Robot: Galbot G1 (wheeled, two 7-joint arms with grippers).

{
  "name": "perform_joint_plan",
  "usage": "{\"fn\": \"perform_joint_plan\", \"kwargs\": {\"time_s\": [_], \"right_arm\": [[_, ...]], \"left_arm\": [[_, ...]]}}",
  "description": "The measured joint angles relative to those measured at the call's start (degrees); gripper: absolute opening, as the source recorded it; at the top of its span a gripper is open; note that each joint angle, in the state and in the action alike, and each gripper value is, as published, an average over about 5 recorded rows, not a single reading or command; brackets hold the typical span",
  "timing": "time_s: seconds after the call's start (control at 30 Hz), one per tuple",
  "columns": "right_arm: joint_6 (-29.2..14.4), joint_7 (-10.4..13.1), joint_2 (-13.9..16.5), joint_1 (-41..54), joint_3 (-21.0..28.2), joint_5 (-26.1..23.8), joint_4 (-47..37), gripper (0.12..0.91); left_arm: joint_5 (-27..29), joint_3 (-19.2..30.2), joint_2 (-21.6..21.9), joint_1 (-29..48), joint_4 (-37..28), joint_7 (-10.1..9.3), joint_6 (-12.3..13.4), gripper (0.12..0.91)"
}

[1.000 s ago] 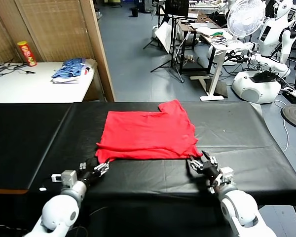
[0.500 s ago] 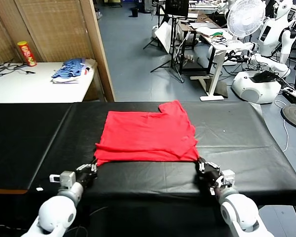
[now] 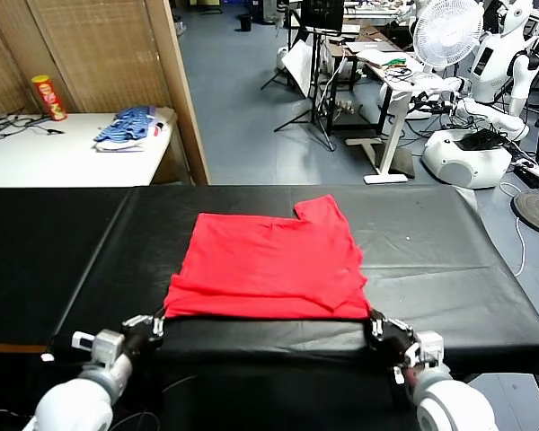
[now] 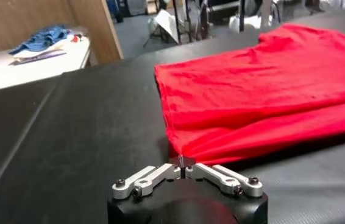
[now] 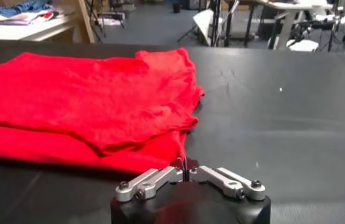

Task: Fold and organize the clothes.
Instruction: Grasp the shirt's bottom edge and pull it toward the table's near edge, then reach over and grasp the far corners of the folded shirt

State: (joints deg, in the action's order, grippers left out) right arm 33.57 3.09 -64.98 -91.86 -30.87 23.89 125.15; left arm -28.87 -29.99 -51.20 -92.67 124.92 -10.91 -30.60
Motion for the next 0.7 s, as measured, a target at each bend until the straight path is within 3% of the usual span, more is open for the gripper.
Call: {"fn": "perform_joint_plan", "kwargs": {"time_s": [0.13,0.2,0.3,0.5,0.7], "right_arm": [[0.33,-0.06,1.18,-1.30,-1.35,1.16,1.89,0.533],[0.22,-0.08,1.94,-1.58,-2.45,2.20,2.98,0.650],[-0.27,-0.06,2.95,-0.92,-4.34,4.18,4.01,0.764],[-2.26,1.69,4.21,7.68,-4.59,4.71,0.17,0.797],[-3.17,2.64,3.35,23.66,1.66,4.13,-11.30,0.798]], "left_arm": [[-1.70,-0.87,-0.78,-1.65,2.01,-1.72,-2.27,0.199],[-2.68,-1.52,-1.28,-2.32,3.15,-2.91,-3.40,0.298],[-3.61,-2.82,-1.57,-3.42,5.18,-4.57,-4.86,0.466],[-8.24,-6.05,0.15,-3.33,8.58,-6.38,-6.28,0.756],[-15.76,-5.02,2.69,6.34,4.93,-6.51,-6.33,0.797]]}}
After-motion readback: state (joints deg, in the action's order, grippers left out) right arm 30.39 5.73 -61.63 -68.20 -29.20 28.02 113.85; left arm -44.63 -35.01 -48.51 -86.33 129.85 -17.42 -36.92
